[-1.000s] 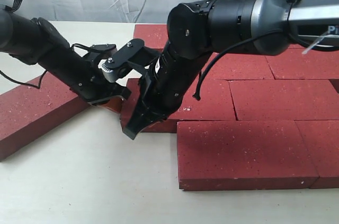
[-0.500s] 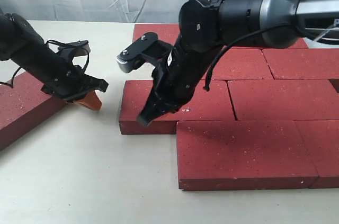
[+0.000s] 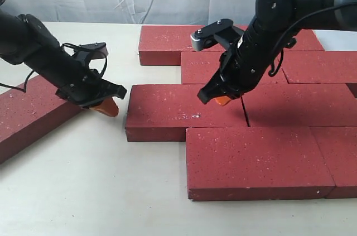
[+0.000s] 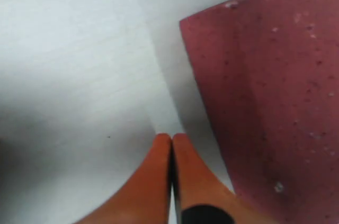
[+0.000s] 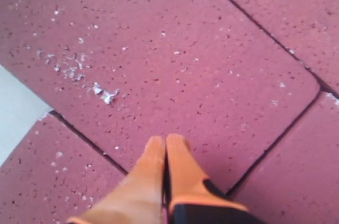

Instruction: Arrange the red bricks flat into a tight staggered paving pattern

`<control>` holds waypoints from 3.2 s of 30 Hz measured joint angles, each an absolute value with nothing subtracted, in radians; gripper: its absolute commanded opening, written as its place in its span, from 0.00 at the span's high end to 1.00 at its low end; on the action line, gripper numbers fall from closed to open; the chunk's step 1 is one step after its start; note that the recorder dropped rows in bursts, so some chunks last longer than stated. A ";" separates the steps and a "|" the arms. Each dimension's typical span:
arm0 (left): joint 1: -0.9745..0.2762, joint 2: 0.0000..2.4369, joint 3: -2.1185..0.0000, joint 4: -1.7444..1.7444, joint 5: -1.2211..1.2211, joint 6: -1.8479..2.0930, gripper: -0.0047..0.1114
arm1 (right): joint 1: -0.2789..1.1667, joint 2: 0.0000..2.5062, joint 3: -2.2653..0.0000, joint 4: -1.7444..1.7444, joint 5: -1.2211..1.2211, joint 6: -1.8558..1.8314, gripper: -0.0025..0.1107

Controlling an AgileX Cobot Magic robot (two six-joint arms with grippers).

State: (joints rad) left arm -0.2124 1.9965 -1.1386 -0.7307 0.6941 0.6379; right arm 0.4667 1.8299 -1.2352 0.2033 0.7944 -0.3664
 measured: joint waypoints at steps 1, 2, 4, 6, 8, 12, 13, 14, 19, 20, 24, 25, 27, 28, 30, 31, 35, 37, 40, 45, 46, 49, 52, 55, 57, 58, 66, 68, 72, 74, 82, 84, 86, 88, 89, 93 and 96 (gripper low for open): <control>-0.218 1.987 -1.138 -0.731 0.694 0.638 0.96 | 0.464 1.821 -1.230 0.206 0.792 -0.366 0.99; -0.222 1.976 -1.138 -0.731 0.694 0.638 0.96 | 0.460 1.810 -1.225 0.207 0.790 -0.366 0.99; -0.226 1.956 -1.138 -0.727 0.692 0.633 0.96 | 0.460 1.799 -1.219 0.211 0.785 -0.366 0.99; -0.226 1.929 -1.138 -0.724 0.692 0.623 0.96 | 0.460 1.793 -1.216 0.211 0.783 -0.366 0.99; -0.228 1.908 -1.138 -0.725 0.692 0.617 0.96 | 0.460 1.793 -1.214 0.211 0.783 -0.366 0.99; -0.259 1.895 -1.138 -0.709 0.688 0.609 0.96 | 0.460 1.793 -1.214 0.211 0.781 -0.363 0.99; -0.273 1.897 -1.138 -0.698 0.681 0.598 0.96 | 0.460 1.793 -1.214 0.211 0.781 -0.363 0.99; -0.289 1.900 -1.138 -0.682 0.672 0.583 0.96 | 0.460 1.793 -1.214 0.211 0.781 -0.363 0.99; -0.331 1.925 -1.138 -0.549 0.633 0.464 0.96 | 0.460 1.793 -1.214 0.211 0.777 -0.363 0.99; -0.331 1.930 -1.138 -0.536 0.631 0.451 0.96 | 0.460 1.793 -1.214 0.211 0.775 -0.363 0.99; -0.347 1.933 -1.136 -0.524 0.625 0.430 0.96 | 0.460 1.793 -1.213 0.211 0.768 -0.365 0.99; -0.358 1.933 -1.136 -0.524 0.625 0.430 0.96 | 0.460 1.793 -1.213 0.211 0.768 -0.365 0.99; -0.378 1.933 -1.136 -0.521 0.625 0.427 0.96 | 0.460 1.793 -1.213 0.211 0.768 -0.365 0.99; -0.383 1.933 -1.136 -0.515 0.623 0.427 0.96 | 0.460 1.793 -1.211 0.211 0.768 -0.365 0.99; -0.390 1.933 -1.136 -0.500 0.619 0.426 0.96 | 0.460 1.793 -1.211 0.211 0.768 -0.365 0.99; -0.392 1.933 -1.136 -0.498 0.619 0.426 0.96 | 0.460 1.793 -1.211 0.211 0.768 -0.365 0.99; -0.392 1.933 -1.136 -0.489 0.617 0.423 0.96 | 0.460 1.793 -1.211 0.211 0.766 -0.363 0.99; -0.392 1.933 -1.136 -0.482 0.617 0.423 0.96 | 0.460 1.793 -1.211 0.213 0.766 -0.363 0.99; -0.381 1.933 -1.136 -0.476 0.622 0.423 0.96 | 0.460 1.793 -1.211 0.218 0.760 -0.363 0.99; -0.299 1.887 -1.135 -0.470 0.641 0.423 0.96 | 0.460 1.793 -1.211 0.220 0.760 -0.363 0.99; -0.277 1.870 -1.135 -0.461 0.641 0.423 0.96 | 0.460 1.793 -1.211 0.220 0.760 -0.363 0.99; -0.220 1.794 -1.135 -0.407 0.645 0.399 0.96 | 0.460 1.793 -1.211 0.220 0.760 -0.363 0.99; -0.161 1.704 -1.135 -0.288 0.694 0.296 0.96 | 0.460 1.793 -1.211 0.220 0.760 -0.363 0.99; -0.124 1.646 -1.097 -0.190 0.722 0.208 0.96 | 0.460 1.793 -1.211 0.220 0.760 -0.363 0.99; -0.074 1.605 -1.023 -0.154 0.721 0.178 0.96 | 0.460 1.793 -1.211 0.229 0.760 -0.363 0.99; -0.028 1.588 -0.963 -0.144 0.718 0.171 0.96 | 0.460 1.793 -1.211 0.252 0.760 -0.377 0.99; 0.043 1.578 -0.883 -0.041 0.667 0.161 0.96 | 0.460 1.793 -1.211 0.317 0.760 -0.445 0.99; 0.045 1.582 -0.883 -0.012 0.619 0.161 0.96 | 0.460 1.793 -1.211 0.324 0.760 -0.447 0.99; 0.045 1.640 -0.883 -0.005 0.531 0.161 0.96 | 0.462 1.793 -1.211 0.351 0.758 -0.475 0.99; 0.045 1.689 -0.898 -0.012 0.519 0.161 0.96 | 0.462 1.793 -1.211 0.367 0.758 -0.495 0.99; 0.039 1.766 -0.953 -0.028 0.473 0.265 0.96 | 0.463 1.793 -1.211 0.375 0.758 -0.513 0.99; 0.024 1.776 -0.954 -0.028 0.428 0.332 0.96 | 0.463 1.793 -1.211 0.375 0.756 -0.515 0.99; 0.007 1.784 -0.954 -0.028 0.390 0.401 0.96 | 0.463 1.793 -1.211 0.375 0.756 -0.518 0.99; -0.015 1.791 -0.954 -0.030 0.350 0.506 0.96 | 0.463 1.793 -1.211 0.375 0.756 -0.522 0.99; -0.026 1.795 -0.954 -0.030 0.334 0.562 0.96 | 0.463 1.793 -1.211 0.375 0.756 -0.522 0.99; -0.063 1.800 -0.954 -0.030 0.295 0.782 0.96 | 0.463 1.793 -1.211 0.375 0.749 -0.533 0.99; -0.078 1.800 -0.954 -0.030 0.295 0.916 0.96 | 0.463 1.793 -1.211 0.375 0.742 -0.535 0.99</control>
